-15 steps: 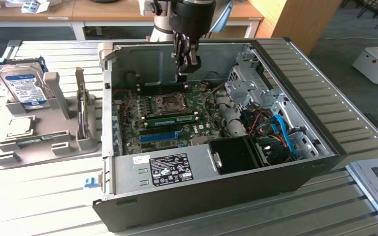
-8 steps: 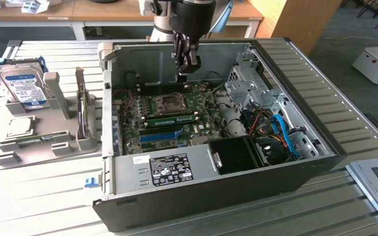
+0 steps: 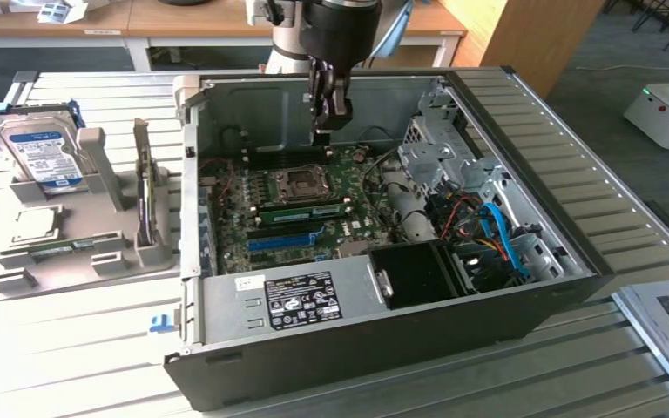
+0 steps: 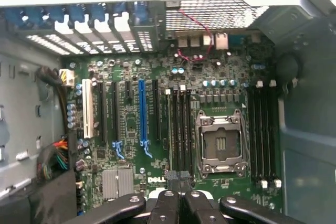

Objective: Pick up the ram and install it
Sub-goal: 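Press down the ram until it locks into place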

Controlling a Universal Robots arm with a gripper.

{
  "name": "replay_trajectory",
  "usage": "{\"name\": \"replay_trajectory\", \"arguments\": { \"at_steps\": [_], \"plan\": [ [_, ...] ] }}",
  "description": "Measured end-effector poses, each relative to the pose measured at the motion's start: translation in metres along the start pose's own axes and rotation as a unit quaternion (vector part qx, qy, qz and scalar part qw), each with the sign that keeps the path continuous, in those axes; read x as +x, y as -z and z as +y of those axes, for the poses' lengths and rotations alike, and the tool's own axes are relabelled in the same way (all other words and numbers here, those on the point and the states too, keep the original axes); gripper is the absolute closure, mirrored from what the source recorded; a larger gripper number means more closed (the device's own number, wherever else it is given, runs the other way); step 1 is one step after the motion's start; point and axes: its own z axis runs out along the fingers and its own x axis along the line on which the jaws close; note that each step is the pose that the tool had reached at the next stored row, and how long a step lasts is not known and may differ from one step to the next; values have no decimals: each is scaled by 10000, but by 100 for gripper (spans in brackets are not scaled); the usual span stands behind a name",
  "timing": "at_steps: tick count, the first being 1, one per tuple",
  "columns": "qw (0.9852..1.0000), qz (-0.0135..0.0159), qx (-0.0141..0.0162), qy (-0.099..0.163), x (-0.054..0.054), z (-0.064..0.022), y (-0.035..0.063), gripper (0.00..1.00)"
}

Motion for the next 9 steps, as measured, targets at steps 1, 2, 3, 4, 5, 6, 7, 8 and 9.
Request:
{"name": "replay_trajectory", "arguments": {
  "at_steps": [1, 2, 3, 4, 5, 6, 7, 8, 9],
  "plan": [
    [10000, -3, 0, -85, 0, 0, 0, 90],
    [9998, -7, 1, -174, 0, 0, -1, 90],
    [9997, -9, 1, -264, 0, 0, -1, 90],
    [9993, -14, 2, -362, 0, 0, -2, 90],
    [9990, -16, 2, -452, 0, 0, -2, 90],
    [9986, -19, 3, -537, 0, 0, -3, 90],
    [9980, -23, 3, -625, 0, 0, -4, 90],
    [9975, -26, 4, -710, 0, 0, -4, 90],
    [9968, -29, 5, -799, 0, 0, -4, 90]
  ]
}}
